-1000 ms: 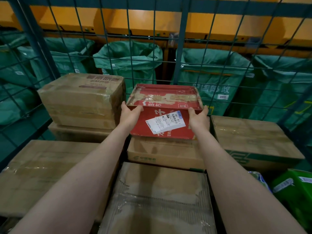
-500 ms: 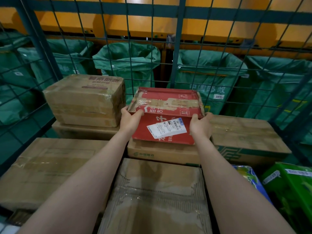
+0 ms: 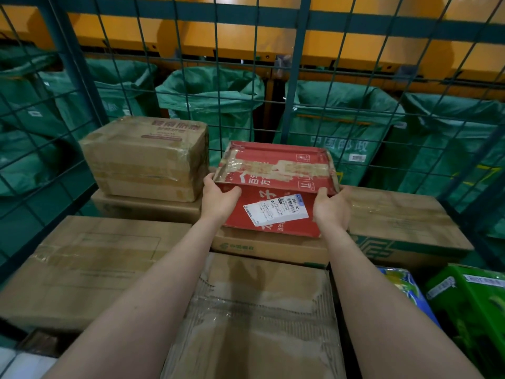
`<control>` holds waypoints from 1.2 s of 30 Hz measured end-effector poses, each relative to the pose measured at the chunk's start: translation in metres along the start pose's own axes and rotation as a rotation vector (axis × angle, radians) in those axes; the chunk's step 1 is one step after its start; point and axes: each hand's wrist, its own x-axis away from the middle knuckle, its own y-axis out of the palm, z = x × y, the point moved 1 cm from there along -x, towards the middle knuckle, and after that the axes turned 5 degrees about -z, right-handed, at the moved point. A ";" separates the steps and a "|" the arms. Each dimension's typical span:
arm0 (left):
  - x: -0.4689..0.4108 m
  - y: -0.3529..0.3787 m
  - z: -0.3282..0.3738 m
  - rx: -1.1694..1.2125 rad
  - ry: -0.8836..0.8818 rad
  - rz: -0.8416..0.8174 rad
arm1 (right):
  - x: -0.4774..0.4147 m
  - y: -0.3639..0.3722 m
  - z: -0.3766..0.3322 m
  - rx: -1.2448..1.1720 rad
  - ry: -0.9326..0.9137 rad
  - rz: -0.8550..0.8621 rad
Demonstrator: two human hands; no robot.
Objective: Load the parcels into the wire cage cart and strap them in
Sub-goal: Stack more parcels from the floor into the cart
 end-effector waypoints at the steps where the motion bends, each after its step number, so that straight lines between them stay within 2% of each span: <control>1: -0.001 -0.001 0.000 -0.019 -0.001 -0.002 | 0.001 0.000 0.000 0.003 -0.013 -0.007; 6: -0.005 -0.004 -0.002 -0.082 0.019 -0.023 | 0.000 0.004 -0.002 -0.009 -0.045 -0.042; 15: -0.009 -0.006 -0.002 -0.027 -0.045 -0.075 | -0.003 0.010 -0.005 -0.049 0.009 -0.081; 23: -0.032 -0.022 0.001 0.048 -0.053 -0.039 | -0.008 0.023 -0.024 -0.065 -0.020 -0.166; 29: -0.062 -0.032 0.005 -0.045 -0.079 -0.081 | -0.020 0.045 -0.034 0.001 -0.041 -0.138; 33: -0.068 -0.027 -0.004 -0.078 -0.111 -0.046 | -0.026 0.046 -0.034 0.044 -0.057 -0.172; 36: -0.067 -0.018 -0.011 -0.063 -0.125 0.067 | -0.030 0.042 -0.026 0.020 -0.048 -0.229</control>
